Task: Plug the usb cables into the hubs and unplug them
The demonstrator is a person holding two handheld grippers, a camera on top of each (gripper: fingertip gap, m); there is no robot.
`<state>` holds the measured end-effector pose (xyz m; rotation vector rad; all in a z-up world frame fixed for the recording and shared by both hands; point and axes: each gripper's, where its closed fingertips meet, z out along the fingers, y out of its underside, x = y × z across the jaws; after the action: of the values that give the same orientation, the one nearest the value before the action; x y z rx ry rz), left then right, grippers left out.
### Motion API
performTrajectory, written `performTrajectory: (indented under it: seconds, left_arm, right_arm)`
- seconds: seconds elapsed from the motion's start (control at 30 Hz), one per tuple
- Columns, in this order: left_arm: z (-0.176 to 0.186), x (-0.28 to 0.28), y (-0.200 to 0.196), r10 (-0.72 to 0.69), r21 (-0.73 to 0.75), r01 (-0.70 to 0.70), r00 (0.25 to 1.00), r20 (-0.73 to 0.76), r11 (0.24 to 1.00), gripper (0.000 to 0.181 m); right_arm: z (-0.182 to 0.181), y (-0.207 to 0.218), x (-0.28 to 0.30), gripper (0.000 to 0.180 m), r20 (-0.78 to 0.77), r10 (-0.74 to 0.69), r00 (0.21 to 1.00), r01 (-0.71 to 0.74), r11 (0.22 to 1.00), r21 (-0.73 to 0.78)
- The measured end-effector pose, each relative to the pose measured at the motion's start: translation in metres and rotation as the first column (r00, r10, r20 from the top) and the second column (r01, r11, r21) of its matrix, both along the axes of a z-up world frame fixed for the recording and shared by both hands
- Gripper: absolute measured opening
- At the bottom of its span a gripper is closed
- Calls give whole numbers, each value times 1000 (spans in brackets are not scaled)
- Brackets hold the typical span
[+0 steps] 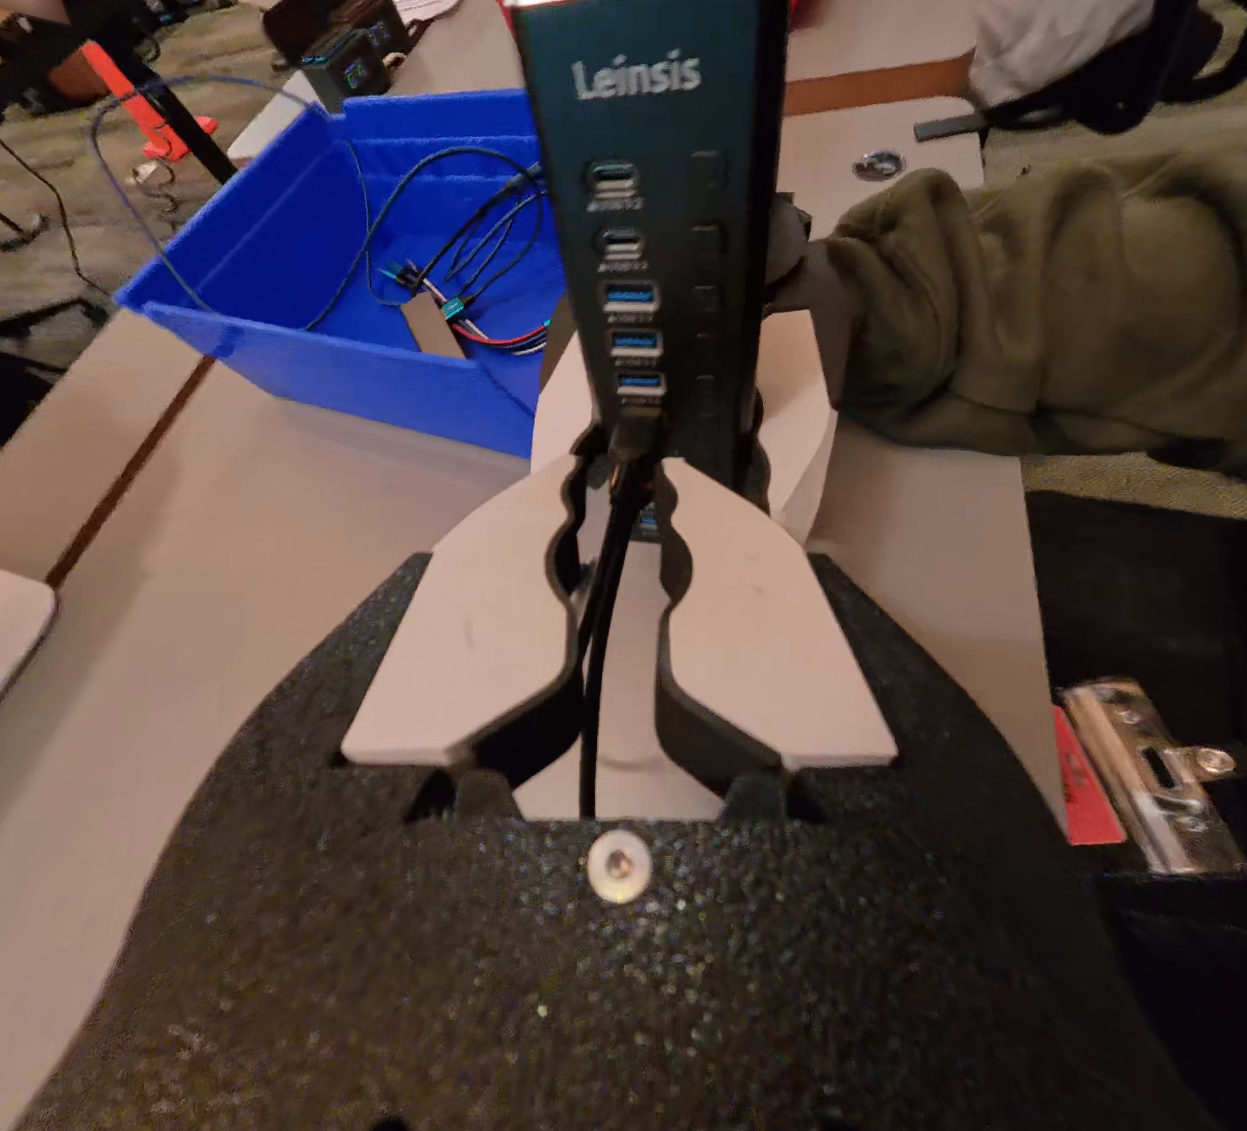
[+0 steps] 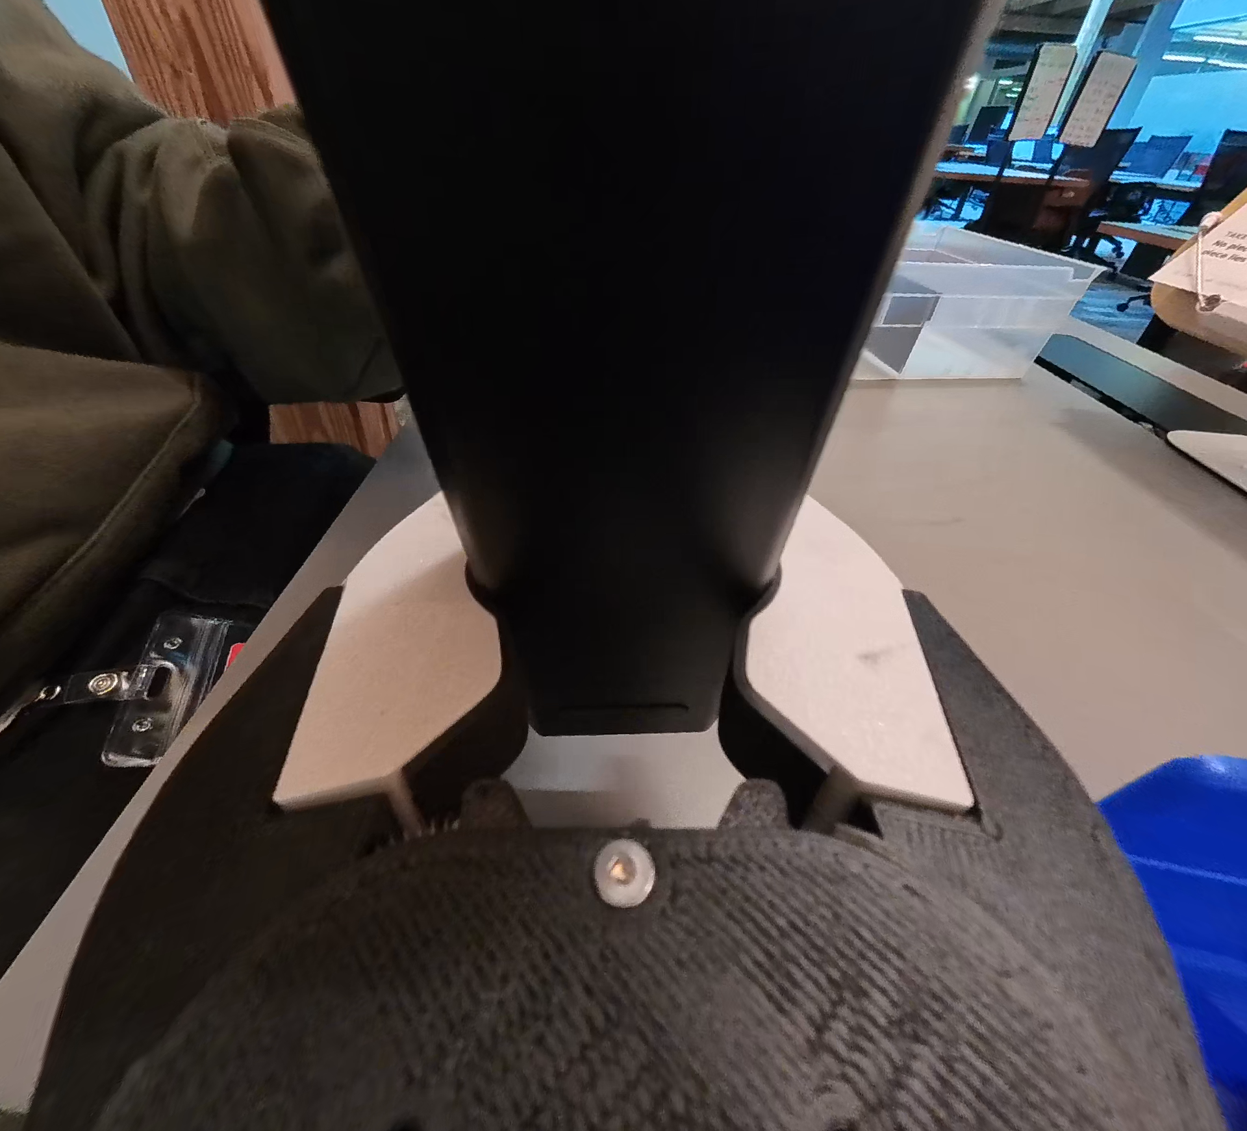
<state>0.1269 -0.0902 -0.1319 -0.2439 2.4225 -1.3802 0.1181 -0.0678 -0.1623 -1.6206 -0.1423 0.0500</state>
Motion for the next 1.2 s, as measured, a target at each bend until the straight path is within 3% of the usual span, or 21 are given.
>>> performTrajectory:
  seconds: [0.1, 0.47, 0.6, 0.67, 0.77, 0.83, 0.9, 1.0, 1.1, 1.2]
  left_arm:
    - [-7, -1, 5, 13, -12, -14, 998, -66, 1000, 19]
    - [-21, 2, -2, -7, 91, 11, 999, -47, 996, 14]
    - [-16, 1, -8, -9, -9, 8, 997, -71, 1000, 14]
    - [-9, 0, -5, 1, -33, -3, 998, -63, 999, 23]
    - [29, 6, 28, 91, -144, -87, 996, 20, 986, 31]
    - [51, 19, 76, 203, -189, -196, 979, 19, 962, 31]
    - [53, 45, 151, 432, -126, -429, 902, -11, 894, 31]
    - [30, 74, 289, 769, 96, -763, 634, -75, 639, 35]
    - [-11, 79, 394, 914, 345, -847, 367, -170, 404, 46]
    - [-50, 84, 438, 918, 477, -807, 189, -348, 347, 55]
  right_arm:
    - [-3, 2, -1, 73, 3, 11, 1000, -10, 1000, -23]
    - [-11, 7, -3, 73, 21, 12, 1000, -10, 996, -85]
    - [-5, 3, -4, 72, 13, 19, 1000, -19, 999, -39]
    - [-6, 3, -3, 73, 18, 12, 1000, -12, 999, -46]
    - [-6, 3, -3, 73, 17, 15, 1000, -14, 999, -44]
    - [-5, 3, -2, 73, 3, 17, 1000, -17, 999, -39]
    - [-4, 2, -3, 72, -2, 23, 1000, -23, 999, -33]
    - [-6, 3, -4, 71, 2, 27, 1000, -27, 999, -44]
    - [-9, 5, -4, 75, 1, 30, 1000, -30, 997, -66]
    - [-10, 6, -5, 75, 7, 36, 999, -35, 997, -75]
